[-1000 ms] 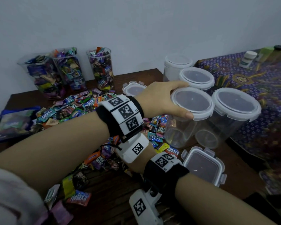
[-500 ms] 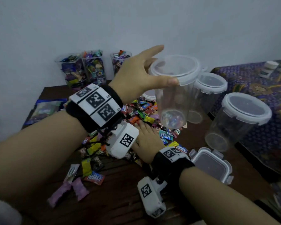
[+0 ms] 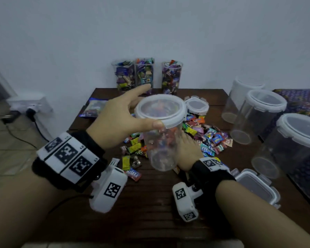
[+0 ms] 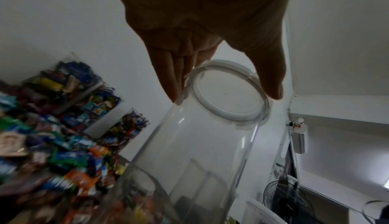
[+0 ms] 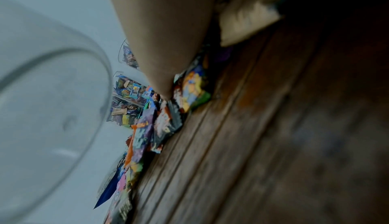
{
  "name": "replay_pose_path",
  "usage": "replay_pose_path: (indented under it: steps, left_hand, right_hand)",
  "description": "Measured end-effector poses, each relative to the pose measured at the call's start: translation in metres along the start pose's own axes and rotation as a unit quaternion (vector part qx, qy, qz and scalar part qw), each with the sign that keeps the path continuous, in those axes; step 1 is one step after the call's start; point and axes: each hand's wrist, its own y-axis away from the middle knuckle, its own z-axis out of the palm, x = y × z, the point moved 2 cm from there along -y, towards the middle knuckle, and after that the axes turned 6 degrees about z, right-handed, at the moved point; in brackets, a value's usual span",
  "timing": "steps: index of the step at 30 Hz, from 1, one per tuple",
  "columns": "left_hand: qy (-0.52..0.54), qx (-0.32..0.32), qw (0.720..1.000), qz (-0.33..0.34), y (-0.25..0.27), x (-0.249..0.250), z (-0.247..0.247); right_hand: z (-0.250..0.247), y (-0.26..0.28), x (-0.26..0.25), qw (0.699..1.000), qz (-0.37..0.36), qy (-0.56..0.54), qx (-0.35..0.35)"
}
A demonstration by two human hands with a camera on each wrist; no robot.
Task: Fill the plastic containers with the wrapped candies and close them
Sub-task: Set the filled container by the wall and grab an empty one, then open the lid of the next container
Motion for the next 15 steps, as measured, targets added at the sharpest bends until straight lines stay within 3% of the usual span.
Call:
replay_pose_path:
  steps: [6,15]
  left_hand:
    - [0.022,-0.012,0.999,-0.029,0.034,-0.016,0.007]
    - [-0.082,-0.067,0.994,-0.037,0.047,-0.017,0.004]
  right_hand:
    - [0.001,-0.001,0.002,1.000,-0.003,-0.007,0.008]
    - [0.006,-0.009,0.003,1.000,0.005,0.020,-0.015]
